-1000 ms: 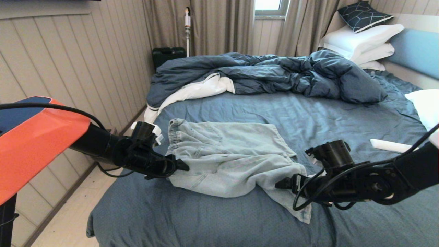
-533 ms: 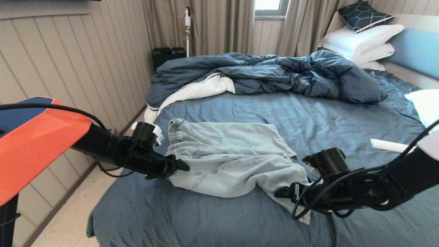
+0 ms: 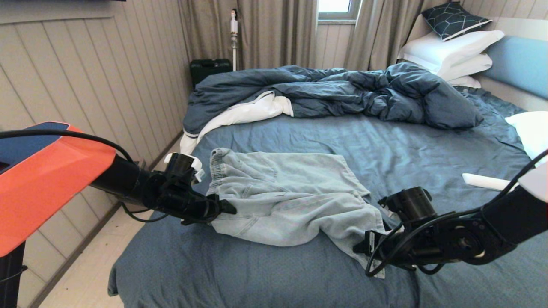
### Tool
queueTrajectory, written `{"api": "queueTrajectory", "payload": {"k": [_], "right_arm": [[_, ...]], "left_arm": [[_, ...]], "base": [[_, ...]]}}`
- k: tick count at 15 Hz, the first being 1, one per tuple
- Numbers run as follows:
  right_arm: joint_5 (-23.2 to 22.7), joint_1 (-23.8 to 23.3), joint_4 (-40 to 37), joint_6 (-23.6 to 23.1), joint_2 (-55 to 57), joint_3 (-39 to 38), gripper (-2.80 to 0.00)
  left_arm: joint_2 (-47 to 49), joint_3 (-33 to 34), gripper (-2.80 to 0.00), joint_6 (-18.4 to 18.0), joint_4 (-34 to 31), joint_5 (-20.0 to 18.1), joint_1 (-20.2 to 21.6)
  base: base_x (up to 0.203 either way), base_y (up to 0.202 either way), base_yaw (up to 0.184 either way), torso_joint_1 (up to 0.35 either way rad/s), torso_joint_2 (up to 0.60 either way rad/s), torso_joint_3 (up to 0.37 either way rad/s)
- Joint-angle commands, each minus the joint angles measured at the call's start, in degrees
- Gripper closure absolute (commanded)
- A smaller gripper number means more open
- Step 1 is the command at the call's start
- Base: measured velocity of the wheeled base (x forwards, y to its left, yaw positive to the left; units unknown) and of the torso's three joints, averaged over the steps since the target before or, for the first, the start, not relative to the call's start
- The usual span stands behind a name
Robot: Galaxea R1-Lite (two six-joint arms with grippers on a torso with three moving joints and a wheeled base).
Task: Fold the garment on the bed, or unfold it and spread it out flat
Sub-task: Fold the blue shorts
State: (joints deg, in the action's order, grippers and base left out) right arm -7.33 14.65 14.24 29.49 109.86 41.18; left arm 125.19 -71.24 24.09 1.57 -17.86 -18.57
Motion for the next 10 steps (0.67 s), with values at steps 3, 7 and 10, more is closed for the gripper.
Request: {"api": "queueTrajectory", "payload": {"k": [3, 7, 10], "right_arm": [[-0.05, 0.23, 0.09, 0.18, -0.43, -0.61, 0.0], [-0.42, 0.03, -0.21, 0.37, -6.71, -1.77, 0.0], [-0.47, -0.16, -0.53, 0.59, -16.0, -4.8, 0.0]], "left_arm": [[-0.03, 0.56, -2.8, 0.17, -0.07, -0.25, -0.07], [-2.33, 2.67, -2.8, 0.19, -0.1, -0.16, -0.44], [-8.54, 7.06, -2.8, -0.05, -0.31, -0.08, -0.83]], "base": [[0.0, 0.0, 0.0, 0.0, 0.0, 0.0], [0.0, 0.0, 0.0, 0.0, 0.0, 0.0], [0.0, 0.0, 0.0, 0.0, 0.0, 0.0]]}}
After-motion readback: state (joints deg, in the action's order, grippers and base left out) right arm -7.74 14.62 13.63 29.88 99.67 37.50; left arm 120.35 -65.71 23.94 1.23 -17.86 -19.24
